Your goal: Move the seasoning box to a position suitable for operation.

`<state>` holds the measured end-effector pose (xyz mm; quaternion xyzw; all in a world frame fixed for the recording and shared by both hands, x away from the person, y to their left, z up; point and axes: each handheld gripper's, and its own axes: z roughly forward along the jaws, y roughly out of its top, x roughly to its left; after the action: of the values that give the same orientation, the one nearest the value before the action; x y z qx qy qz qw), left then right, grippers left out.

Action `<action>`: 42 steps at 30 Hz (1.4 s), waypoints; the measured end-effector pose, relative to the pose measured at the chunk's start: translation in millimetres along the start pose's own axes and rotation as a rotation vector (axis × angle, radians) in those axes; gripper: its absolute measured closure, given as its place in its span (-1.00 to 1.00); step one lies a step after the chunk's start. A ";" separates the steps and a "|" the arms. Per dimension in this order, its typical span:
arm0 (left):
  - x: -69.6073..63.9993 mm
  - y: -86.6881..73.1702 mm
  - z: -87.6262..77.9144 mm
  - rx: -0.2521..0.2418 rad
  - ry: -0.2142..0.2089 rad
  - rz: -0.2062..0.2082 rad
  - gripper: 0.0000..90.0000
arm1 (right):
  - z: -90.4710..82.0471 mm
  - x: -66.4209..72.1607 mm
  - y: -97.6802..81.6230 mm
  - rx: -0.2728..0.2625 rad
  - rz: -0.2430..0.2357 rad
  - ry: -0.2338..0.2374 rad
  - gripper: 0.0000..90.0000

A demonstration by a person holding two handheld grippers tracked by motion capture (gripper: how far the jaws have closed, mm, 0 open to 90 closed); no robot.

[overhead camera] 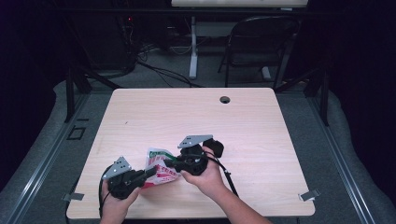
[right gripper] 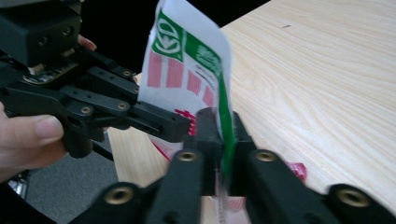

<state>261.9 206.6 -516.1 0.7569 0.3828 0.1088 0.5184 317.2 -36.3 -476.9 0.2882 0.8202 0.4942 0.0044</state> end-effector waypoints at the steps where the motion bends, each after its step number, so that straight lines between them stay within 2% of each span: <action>1: 0.4 -0.1 -0.4 0.005 0.000 0.003 1.00 | 0.9 0.7 0.1 -0.005 0.003 0.005 1.00; 4: 1.2 -1.3 -1.1 -0.005 -0.003 -0.009 1.00 | 2.1 1.8 0.7 -0.010 0.008 0.011 1.00; 10: -1.4 3.7 -4.1 -0.006 0.020 0.039 1.00 | -1.3 4.1 3.7 -0.013 0.018 0.037 1.00; 18: -5.5 17.8 -7.9 -0.047 0.034 0.072 1.00 | -9.9 7.7 18.3 -0.035 -0.009 0.020 1.00; 21: -7.0 22.9 -8.8 -0.062 0.026 0.080 1.00 | -15.2 8.1 23.1 -0.049 -0.018 0.009 1.00; 23: -7.9 24.8 -8.4 -0.056 0.022 0.087 1.00 | -18.0 7.9 24.8 -0.061 -0.018 0.006 1.00; 26: -7.2 21.9 -5.1 -0.048 0.008 0.081 0.98 | -19.3 6.7 23.2 -0.047 -0.025 0.002 1.00; 28: -6.6 18.9 -3.0 -0.033 0.010 0.085 0.91 | -18.4 7.2 21.1 -0.037 -0.029 -0.002 1.00; 32: -2.0 13.4 0.7 0.000 -0.001 0.108 0.59 | -16.5 7.8 15.4 -0.019 -0.036 -0.004 1.00; 34: 1.1 10.3 3.3 0.019 -0.019 0.096 0.51 | -16.2 8.1 14.0 -0.015 -0.043 -0.011 1.00; 35: 4.3 8.1 5.6 0.042 -0.037 0.100 0.43 | -16.0 8.4 13.3 -0.015 -0.044 -0.012 1.00; 37: 6.9 2.7 9.9 0.063 -0.037 0.122 0.27 | -16.1 9.2 12.5 -0.016 -0.048 -0.007 1.00; 40: 10.6 -4.3 15.4 0.087 -0.060 0.125 0.21 | -16.2 10.5 11.6 -0.014 -0.055 -0.008 1.00; 42: 14.0 -8.8 18.2 0.095 -0.077 0.144 0.18 | -16.2 11.1 10.7 -0.010 -0.057 -0.006 1.00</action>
<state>277.6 205.0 -535.0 0.8099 0.3118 0.0982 0.4870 308.2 -40.4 -456.9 0.2660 0.8257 0.4969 0.0222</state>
